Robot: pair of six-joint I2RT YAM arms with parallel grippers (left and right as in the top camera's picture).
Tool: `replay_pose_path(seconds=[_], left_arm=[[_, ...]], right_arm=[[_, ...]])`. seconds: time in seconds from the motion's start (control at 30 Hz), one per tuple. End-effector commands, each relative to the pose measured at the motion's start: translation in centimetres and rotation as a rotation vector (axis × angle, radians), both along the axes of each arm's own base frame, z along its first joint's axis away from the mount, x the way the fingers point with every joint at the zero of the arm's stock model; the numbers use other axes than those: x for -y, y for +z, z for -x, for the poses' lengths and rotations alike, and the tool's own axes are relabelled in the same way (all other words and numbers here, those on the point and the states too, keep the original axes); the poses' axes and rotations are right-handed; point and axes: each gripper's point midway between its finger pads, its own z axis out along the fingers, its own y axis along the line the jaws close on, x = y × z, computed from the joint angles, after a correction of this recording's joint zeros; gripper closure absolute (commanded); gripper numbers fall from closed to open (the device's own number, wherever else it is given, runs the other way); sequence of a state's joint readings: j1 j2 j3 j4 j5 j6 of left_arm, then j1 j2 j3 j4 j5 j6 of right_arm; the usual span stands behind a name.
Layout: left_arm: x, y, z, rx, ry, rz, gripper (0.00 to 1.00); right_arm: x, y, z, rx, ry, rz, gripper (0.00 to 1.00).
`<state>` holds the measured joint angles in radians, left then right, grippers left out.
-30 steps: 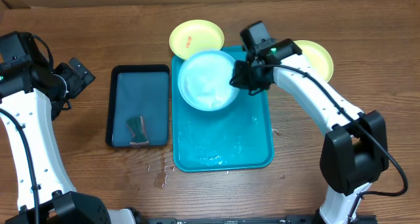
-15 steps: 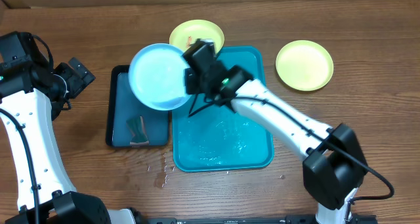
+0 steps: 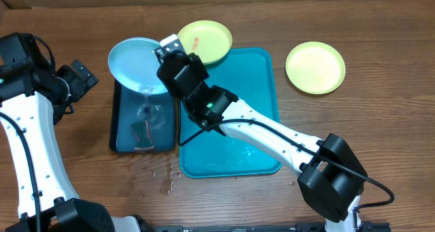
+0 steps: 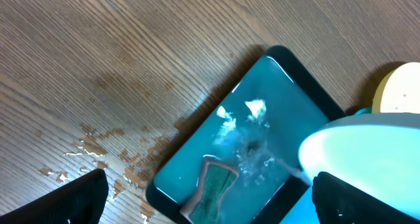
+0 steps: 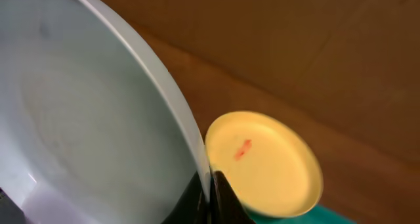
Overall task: Clean dirty plates on tray and stack at the side
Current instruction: 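Lift the white plate off the teal tray with the right gripper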
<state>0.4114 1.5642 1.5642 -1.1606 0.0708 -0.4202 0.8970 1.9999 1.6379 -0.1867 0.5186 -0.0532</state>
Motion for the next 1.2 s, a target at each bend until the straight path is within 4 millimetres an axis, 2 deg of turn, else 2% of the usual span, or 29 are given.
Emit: replay_pose_path(seconds=[0.0, 0.13, 0.37, 0.57, 0.8, 1.17], left_arm=[[-0.1, 0.8, -0.1, 0.021, 0.013, -0.003, 0.00], [-0.1, 0.8, -0.1, 0.021, 0.013, -0.003, 0.00], [-0.1, 0.8, -0.1, 0.021, 0.013, -0.003, 0.00], [-0.1, 0.8, -0.1, 0.021, 0.013, -0.003, 0.00], [-0.1, 0.8, -0.1, 0.021, 0.013, -0.003, 0.00], [-0.1, 0.8, -0.1, 0.021, 0.013, -0.003, 0.00]], right_arm=[[0.1, 2.8, -0.9, 0.155, 0.042, 0.170, 0.96], [-0.6, 5.3, -1.0, 0.267, 0.036, 0.183, 0.96], [-3.1, 9.0, 0.4, 0.433, 0.096, 0.199, 0.96], [-4.1, 12.0, 1.4, 0.531, 0.095, 0.128, 0.96], [-4.2, 13.1, 1.5, 0.562, 0.085, 0.084, 0.96], [-4.7, 13.3, 1.7, 0.568, 0.114, 0.074, 0.96]])
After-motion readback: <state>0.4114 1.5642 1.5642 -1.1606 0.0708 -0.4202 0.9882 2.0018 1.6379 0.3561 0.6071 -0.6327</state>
